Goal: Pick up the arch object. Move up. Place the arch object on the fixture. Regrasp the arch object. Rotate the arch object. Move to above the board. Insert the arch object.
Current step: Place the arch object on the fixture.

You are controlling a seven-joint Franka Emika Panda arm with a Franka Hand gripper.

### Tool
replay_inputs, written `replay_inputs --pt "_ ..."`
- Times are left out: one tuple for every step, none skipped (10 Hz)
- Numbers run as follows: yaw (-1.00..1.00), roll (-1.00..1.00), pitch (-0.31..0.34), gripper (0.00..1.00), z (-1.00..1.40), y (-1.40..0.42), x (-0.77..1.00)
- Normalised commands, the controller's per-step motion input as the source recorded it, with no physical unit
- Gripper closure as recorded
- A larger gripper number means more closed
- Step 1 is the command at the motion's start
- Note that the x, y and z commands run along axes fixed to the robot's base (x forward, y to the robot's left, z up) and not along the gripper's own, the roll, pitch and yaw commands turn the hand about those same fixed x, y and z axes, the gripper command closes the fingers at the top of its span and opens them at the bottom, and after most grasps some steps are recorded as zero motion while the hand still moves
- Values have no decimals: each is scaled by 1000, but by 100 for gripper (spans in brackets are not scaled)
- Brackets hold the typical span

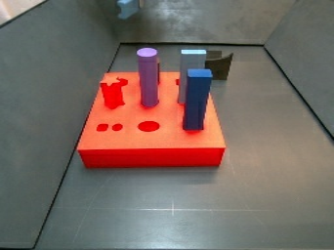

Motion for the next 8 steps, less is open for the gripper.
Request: replay_inputs --pt "11 59 79 100 662 -4 -26" --pt "10 56 83 100 526 0 -18" --pt "12 52 87 100 433 0 -12" --pt "11 44 98 100 199 6 -2" --pt "1000 172 -97 100 -90 -795 1000" --pt "1000 181 -96 100 -114 -790 1000" --pt "942 201 -110 100 -109 -758 1000" --pt "602 163 -71 100 -97 -699 1000"
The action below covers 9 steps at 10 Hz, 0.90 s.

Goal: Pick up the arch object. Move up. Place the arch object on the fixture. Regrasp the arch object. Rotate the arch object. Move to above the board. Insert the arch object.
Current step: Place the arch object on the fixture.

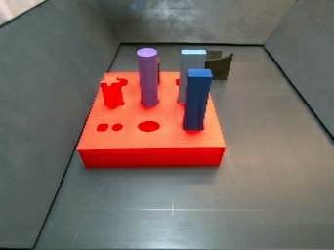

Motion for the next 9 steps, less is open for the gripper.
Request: replay_inputs --pt "379 136 -32 100 -97 -647 1000" --pt "232 115 -10 100 -95 -605 1000" --pt "137 103 9 100 -90 -557 1000" --pt "73 95 17 100 -87 -503 1000" --pt "50 92 20 100 -83 -459 1000" --pt "38 89 26 100 -79 -417 1000" --pt "33 87 36 100 -74 -371 1000" --pt "32 86 46 100 -69 -334 1000" --pt "34 88 57 100 -64 -295 1000"
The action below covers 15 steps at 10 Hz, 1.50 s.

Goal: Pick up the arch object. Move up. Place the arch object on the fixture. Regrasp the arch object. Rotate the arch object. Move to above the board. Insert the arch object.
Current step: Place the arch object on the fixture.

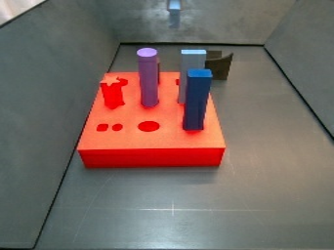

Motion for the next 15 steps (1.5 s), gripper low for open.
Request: replay_inputs --pt "34 90 69 100 -57 -258 1000" --pt "35 93 86 100 -51 -215 1000" --pt "93 -1000 88 100 290 272 1000" --pt "93 -1000 93 100 312 322 988" --pt "54 -1000 113 100 203 258 837" --pt "37 -1000 127 100 72 153 754" --pt "18 -1000 149 100 1 76 672" --pt "8 -1000 162 100 8 69 629" --pt "-29 -1000 194 100 5 61 504" --pt "-58 -959 201 100 -7 54 432" --pt "-79 -793 180 100 -6 55 361" --pt "-96 -629 158 100 -6 52 291" --pt "-104 -464 134 100 -9 52 221" --pt "-106 -270 112 100 -5 42 124" --pt "-104 -204 81 100 5 33 62"
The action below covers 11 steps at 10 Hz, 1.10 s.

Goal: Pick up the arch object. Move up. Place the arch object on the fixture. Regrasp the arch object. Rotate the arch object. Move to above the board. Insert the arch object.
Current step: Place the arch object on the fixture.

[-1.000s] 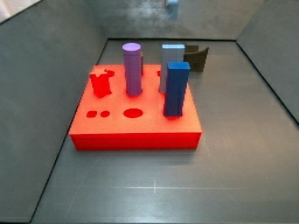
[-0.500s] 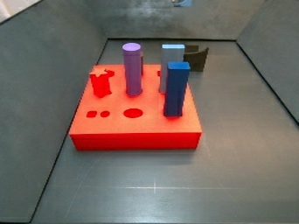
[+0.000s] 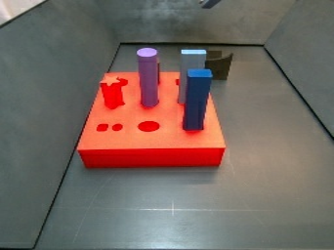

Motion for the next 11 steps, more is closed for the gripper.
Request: replay_inputs --pt "-122 -1000 32 100 -1000 62 93" --pt "-125 -1000 20 100 -1000 69 100" --pt "-124 -1000 38 100 -1000 73 107" --pt "-127 -1000 57 100 -1000 75 118" --pt "-133 -1000 73 100 -1000 81 127" --pt "-142 -960 72 100 -1000 88 135" --pt "-134 -744 57 100 -1000 94 144" --pt "-129 -579 46 100 -1000 101 151" --pt "-124 -410 39 100 -1000 107 161" --pt "-114 -237 32 100 -1000 106 173" --pt "-106 -181 22 100 -1000 109 174"
